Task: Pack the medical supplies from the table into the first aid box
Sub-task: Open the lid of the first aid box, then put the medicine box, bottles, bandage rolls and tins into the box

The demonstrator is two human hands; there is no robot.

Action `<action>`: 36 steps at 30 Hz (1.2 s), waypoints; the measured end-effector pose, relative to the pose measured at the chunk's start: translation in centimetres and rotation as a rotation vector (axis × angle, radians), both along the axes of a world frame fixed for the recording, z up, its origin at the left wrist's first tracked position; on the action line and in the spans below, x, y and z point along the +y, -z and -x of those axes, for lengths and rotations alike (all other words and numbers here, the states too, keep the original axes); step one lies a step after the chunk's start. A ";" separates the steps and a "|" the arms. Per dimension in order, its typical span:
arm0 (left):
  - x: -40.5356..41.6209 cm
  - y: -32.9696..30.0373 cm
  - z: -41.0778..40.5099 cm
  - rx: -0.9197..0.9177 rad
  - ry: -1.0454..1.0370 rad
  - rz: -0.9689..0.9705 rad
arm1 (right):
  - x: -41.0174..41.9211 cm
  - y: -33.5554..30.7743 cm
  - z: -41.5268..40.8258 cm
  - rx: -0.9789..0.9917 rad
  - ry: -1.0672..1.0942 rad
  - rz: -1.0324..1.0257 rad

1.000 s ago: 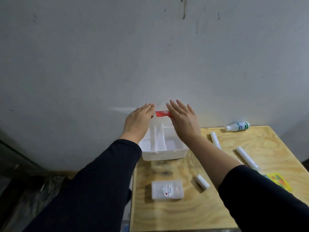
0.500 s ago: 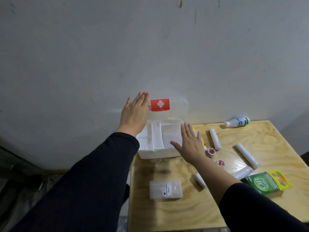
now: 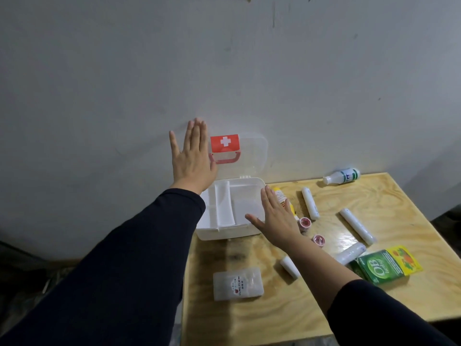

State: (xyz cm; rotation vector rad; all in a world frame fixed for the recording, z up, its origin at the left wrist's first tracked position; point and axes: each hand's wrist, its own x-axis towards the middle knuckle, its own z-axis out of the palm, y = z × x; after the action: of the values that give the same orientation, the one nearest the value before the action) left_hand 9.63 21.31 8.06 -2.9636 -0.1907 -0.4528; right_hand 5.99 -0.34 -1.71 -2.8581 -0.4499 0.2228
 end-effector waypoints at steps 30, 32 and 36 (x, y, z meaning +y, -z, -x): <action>-18.1 0.7 6.8 0.561 0.555 0.374 | -16.3 -6.9 7.9 0.210 0.342 0.196; -20.3 1.7 7.3 0.626 0.579 0.369 | -18.5 -6.7 8.4 0.230 0.383 0.223; -24.0 3.4 8.0 0.710 0.583 0.370 | -22.6 -5.2 8.9 0.273 0.400 0.247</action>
State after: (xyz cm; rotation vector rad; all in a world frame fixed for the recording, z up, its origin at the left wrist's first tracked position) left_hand 1.59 -2.71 4.62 -3.2614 0.7440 0.6707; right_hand -2.94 -22.98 3.48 -3.0080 0.2170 0.6179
